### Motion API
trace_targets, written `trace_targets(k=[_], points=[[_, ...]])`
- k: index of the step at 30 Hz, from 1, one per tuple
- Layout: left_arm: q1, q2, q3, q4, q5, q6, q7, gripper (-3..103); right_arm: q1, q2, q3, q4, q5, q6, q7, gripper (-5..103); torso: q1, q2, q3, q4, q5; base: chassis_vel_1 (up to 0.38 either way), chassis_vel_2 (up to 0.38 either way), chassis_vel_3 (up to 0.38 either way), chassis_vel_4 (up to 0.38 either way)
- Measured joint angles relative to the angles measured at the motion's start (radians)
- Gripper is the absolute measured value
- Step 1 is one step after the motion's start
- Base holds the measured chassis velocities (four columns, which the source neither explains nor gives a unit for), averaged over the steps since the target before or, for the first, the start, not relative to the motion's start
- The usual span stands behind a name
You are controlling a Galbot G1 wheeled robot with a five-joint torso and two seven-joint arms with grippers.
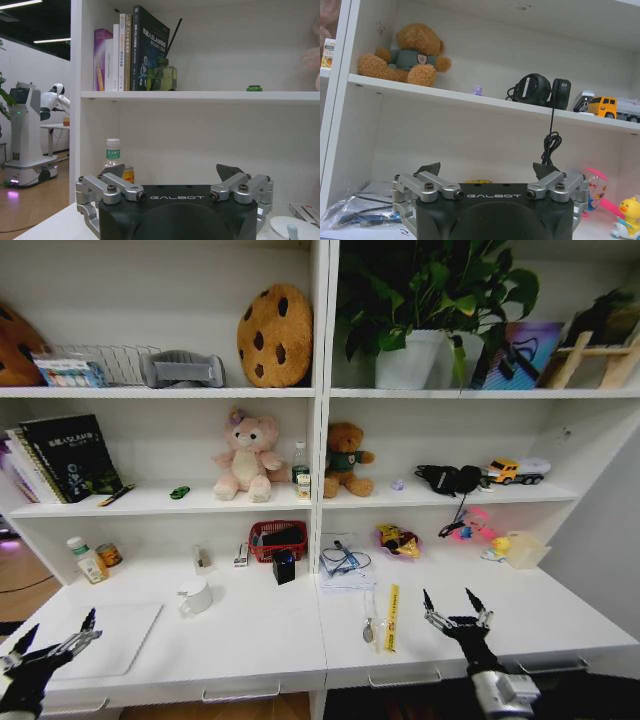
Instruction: Organize the objects on the table.
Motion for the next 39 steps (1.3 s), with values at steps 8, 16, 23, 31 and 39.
trace_targets(k=[8, 16, 23, 31, 39], points=[[0.0, 0.0, 0.0, 0.0, 0.0, 0.0, 0.0, 100, 0.004, -0.001, -0.003, -0.001, 0.003, -0.001, -0.001, 100, 0.0, 0.0, 0.0, 0.0, 0.0, 0.0, 0.0, 0.0, 0.0], [0.0, 0.0, 0.0, 0.0, 0.0, 0.0, 0.0, 100, 0.007, -0.001, -0.005, -0.003, 0.004, -0.003, -0.001, 100, 0.0, 0.0, 0.0, 0.0, 0.0, 0.0, 0.0, 0.0, 0.0], [0.0, 0.0, 0.0, 0.0, 0.0, 0.0, 0.0, 100, 0.008, -0.002, -0.005, -0.005, 0.004, -0.003, -0.001, 100, 0.0, 0.0, 0.0, 0.0, 0.0, 0.0, 0.0, 0.0, 0.0], [0.0, 0.0, 0.0, 0.0, 0.0, 0.0, 0.0, 100, 0.009, -0.002, -0.006, -0.005, 0.005, -0.004, 0.0, 100, 0.0, 0.0, 0.0, 0.0001, 0.0002, 0.108, 0.103, -0.117, -0.118], [0.0, 0.0, 0.0, 0.0, 0.0, 0.0, 0.0, 100, 0.009, -0.002, -0.006, -0.006, 0.005, -0.004, 0.0, 100, 0.0, 0.0, 0.0, 0.0003, -0.0005, 0.223, 0.222, -0.232, -0.203]])
